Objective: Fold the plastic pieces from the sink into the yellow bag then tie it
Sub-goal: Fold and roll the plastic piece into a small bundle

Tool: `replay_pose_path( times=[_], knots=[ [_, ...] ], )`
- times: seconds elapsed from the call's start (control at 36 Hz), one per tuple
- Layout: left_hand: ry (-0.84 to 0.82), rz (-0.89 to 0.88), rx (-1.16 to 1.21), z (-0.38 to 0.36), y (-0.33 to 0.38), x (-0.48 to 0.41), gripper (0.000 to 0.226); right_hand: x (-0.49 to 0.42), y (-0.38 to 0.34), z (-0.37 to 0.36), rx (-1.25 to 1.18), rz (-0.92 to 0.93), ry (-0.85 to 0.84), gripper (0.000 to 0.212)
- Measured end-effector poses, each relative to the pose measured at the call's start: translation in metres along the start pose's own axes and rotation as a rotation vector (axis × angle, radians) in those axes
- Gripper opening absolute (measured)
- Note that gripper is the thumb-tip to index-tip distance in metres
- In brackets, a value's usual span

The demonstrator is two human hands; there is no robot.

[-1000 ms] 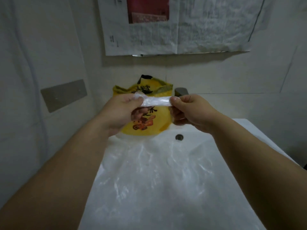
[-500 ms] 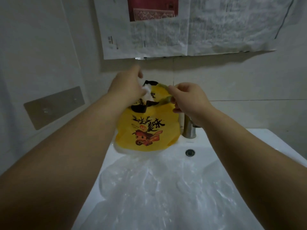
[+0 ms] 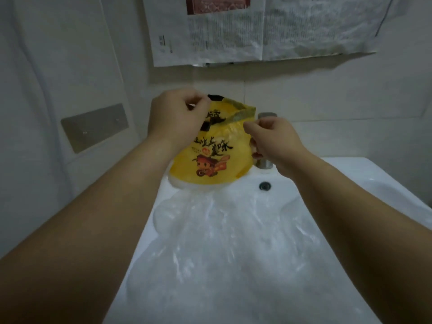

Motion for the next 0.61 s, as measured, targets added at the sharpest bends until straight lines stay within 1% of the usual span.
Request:
replay_pose_path(
  times=[0.06,0.11,0.17,0.22,0.25,0.33,0.36,0.39,0.42,0.47,0.5,0.53,0.56,0.58,0.61],
  knots=[
    [0.019,0.034,0.069,-0.003,0.004,0.022,0.014,0.015,0.012,0.0,0.03,-0.017,-0.016,0.027],
    [-0.017,0.083,0.099,-0.012,0.008,0.047,0.013,0.033,0.027,0.001,0.065,-0.043,-0.031,0.022],
    [-0.119,0.169,0.152,-0.026,0.008,0.076,0.013,0.048,0.045,0.002,0.081,-0.08,-0.042,0.021],
    [-0.279,0.243,0.161,-0.044,0.005,0.107,0.014,0.065,0.067,0.002,0.142,-0.133,-0.062,0.025],
    [-0.391,0.269,0.082,-0.051,0.001,0.119,0.021,0.071,0.076,0.001,0.179,-0.159,-0.08,0.027],
    [-0.818,0.372,-0.319,-0.066,-0.013,0.159,0.075,0.088,0.102,-0.003,0.315,-0.219,-0.152,0.023],
    [-0.88,0.411,-0.385,-0.067,-0.016,0.169,0.084,0.092,0.109,-0.005,0.35,-0.233,-0.181,0.022],
    [-0.878,0.433,-0.396,-0.068,-0.018,0.174,0.086,0.093,0.113,-0.007,0.373,-0.247,-0.215,0.026],
    [-0.831,0.439,-0.379,-0.069,-0.021,0.178,0.08,0.096,0.118,-0.01,0.384,-0.269,-0.257,0.034],
    [-0.646,0.415,-0.32,-0.064,-0.021,0.174,0.059,0.099,0.122,-0.016,0.353,-0.32,-0.347,0.054],
    [-0.536,0.415,-0.255,-0.061,-0.02,0.17,0.049,0.101,0.124,-0.018,0.324,-0.358,-0.393,0.065],
    [-0.431,0.426,-0.141,-0.059,-0.018,0.165,0.038,0.103,0.126,-0.021,0.31,-0.395,-0.429,0.073],
    [-0.343,0.449,0.022,-0.059,-0.015,0.159,0.026,0.104,0.127,-0.023,0.315,-0.422,-0.451,0.075],
    [-0.26,0.47,0.194,-0.06,-0.01,0.154,0.017,0.104,0.129,-0.023,0.323,-0.437,-0.461,0.067],
    [-0.199,0.48,0.321,-0.061,-0.006,0.147,0.011,0.101,0.126,-0.021,0.291,-0.431,-0.452,0.049]
  ],
)
Point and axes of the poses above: each hand's wrist, its own x-axis away from the middle knuckle, its own z-axis out of the back of the hand, y = z × x, the point moved 5 cm from there along -x, towards the middle knuckle, and after that the axes turned 13 degrees about -z, right-handed, at the moved point
